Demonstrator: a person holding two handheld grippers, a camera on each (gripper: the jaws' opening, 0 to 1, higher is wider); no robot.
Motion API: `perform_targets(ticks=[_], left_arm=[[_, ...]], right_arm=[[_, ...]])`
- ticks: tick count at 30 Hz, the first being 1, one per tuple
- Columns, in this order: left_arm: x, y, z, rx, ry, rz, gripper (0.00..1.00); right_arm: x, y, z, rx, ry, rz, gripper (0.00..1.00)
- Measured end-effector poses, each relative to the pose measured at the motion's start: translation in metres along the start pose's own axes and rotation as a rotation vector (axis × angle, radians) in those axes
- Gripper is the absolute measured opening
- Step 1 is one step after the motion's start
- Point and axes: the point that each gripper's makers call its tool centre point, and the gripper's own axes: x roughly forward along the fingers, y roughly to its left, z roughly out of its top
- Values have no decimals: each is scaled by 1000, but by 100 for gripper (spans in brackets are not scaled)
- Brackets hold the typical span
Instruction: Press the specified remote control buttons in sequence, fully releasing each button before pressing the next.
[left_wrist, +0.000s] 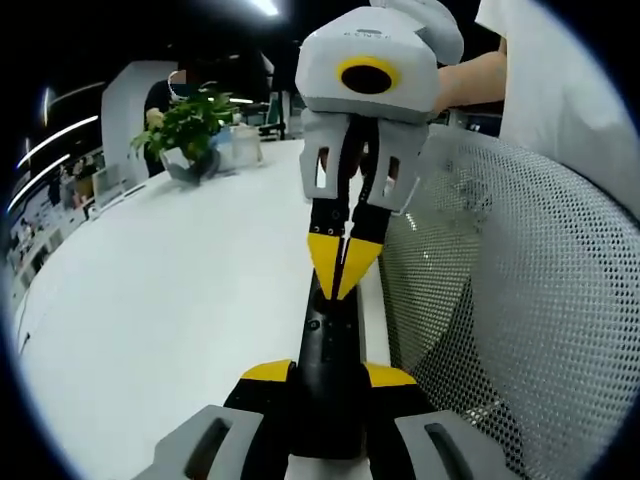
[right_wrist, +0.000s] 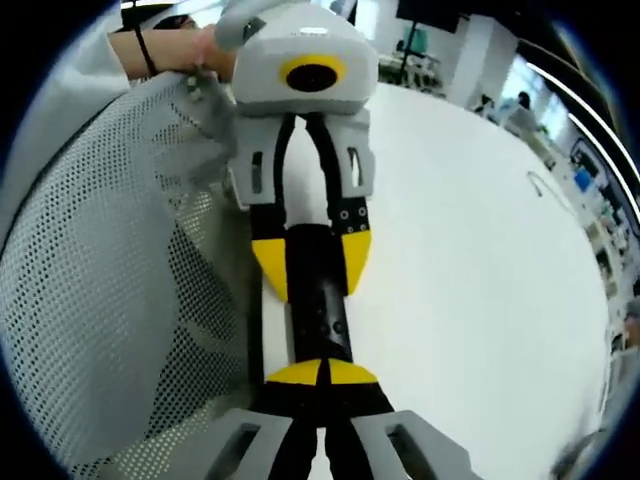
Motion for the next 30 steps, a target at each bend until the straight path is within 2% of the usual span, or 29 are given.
perform_targets(ticks=[3,6,12,30], left_arm=[[0,0,0,1,0,-2,25],[0,0,0,1,0,-2,25],[0,0,0,1,0,-1,25],[1,0,0,0,-1,-3,25]], right_arm=[[1,0,0,-50,17,-30,0],[-1,-1,0,23,-42,-37,0],[-4,-2,-3,59,-75,0,0],[-8,-1,-11,95,-58,-15,0]])
